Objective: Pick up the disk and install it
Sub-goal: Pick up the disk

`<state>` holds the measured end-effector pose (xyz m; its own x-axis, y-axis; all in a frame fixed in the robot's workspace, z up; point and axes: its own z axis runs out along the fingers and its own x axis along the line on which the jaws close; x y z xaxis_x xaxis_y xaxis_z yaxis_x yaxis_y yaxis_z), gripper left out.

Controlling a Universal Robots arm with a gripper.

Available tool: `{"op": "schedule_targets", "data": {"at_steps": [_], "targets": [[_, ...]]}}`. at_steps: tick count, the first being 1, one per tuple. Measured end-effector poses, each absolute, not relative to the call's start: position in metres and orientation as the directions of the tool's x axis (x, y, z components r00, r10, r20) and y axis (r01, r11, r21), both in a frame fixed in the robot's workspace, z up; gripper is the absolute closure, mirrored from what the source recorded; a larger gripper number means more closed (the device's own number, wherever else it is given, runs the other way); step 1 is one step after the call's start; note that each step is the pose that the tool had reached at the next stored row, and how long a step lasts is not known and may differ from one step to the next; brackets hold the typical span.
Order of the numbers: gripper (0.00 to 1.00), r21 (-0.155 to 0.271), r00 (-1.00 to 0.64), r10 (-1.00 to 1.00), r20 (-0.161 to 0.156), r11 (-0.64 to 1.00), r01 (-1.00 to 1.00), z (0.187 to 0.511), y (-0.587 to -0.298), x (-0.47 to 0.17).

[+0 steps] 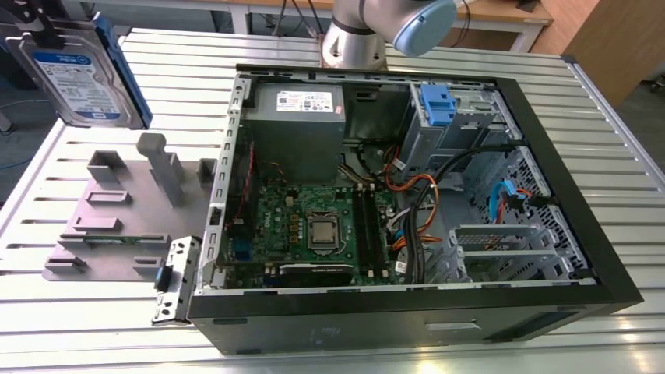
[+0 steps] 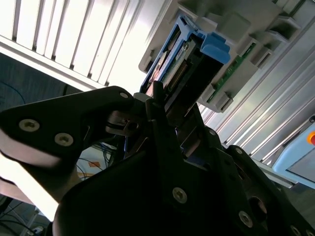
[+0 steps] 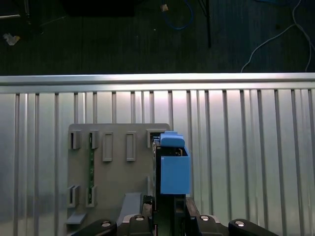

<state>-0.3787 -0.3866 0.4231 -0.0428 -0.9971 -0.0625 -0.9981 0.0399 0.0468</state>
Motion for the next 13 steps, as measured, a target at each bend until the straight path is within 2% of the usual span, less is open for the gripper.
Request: {"op": "schedule_targets", "data": {"at_steps": [13], "targets": [[0.65, 0.047, -0.043, -0.997, -0.062, 0.040, -0.998, 0.4283, -0.3866, -0.3787]]}}
